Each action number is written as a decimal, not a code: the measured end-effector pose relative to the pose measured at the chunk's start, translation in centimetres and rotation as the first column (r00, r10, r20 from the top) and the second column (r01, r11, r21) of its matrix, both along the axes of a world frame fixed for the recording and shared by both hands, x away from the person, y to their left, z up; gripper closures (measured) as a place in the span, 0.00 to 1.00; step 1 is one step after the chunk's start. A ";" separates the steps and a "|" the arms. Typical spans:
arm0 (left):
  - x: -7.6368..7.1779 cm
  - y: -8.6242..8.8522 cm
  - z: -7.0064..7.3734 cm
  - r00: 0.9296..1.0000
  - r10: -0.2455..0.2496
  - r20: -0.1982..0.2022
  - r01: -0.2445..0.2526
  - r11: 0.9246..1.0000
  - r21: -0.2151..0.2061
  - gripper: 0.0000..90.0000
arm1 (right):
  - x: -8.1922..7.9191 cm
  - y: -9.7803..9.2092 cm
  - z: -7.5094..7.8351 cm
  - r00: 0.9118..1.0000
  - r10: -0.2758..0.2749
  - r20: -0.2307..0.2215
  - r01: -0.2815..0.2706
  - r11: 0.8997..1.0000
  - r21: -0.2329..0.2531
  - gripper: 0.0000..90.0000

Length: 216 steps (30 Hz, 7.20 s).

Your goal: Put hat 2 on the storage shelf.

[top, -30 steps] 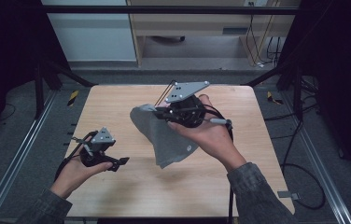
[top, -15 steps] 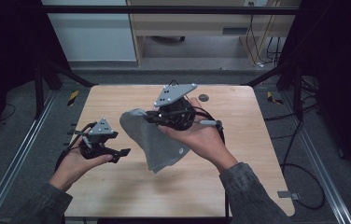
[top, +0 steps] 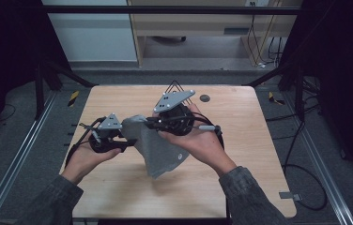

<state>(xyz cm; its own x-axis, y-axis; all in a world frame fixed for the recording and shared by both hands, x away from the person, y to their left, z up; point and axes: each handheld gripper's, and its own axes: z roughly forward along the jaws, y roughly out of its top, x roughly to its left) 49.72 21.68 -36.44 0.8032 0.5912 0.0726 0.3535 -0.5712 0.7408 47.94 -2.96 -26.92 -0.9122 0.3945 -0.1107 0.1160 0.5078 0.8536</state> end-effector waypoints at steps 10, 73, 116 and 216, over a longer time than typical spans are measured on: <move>-0.5 -1.7 1.4 0.999 -0.028 0.017 0.028 0.999 0.027 0.96 | 0.7 -3.4 -0.9 0.996 -0.086 -0.012 0.086 0.996 0.007 0.95; 6.0 -8.0 18.1 0.965 0.050 0.258 -0.037 0.998 -0.052 0.97 | 7.6 -13.0 9.1 0.936 -0.349 0.043 0.325 0.905 0.275 0.95; 14.5 -8.2 12.1 0.969 0.106 0.223 -0.093 0.993 -0.068 0.97 | 16.0 -12.5 3.2 0.912 -0.406 -0.057 0.407 0.880 0.244 0.95; 13.3 -5.9 -0.5 0.986 0.164 0.033 -0.162 0.985 -0.065 0.94 | 15.4 -8.3 -7.8 0.903 -0.411 -0.126 0.414 0.910 -0.004 0.95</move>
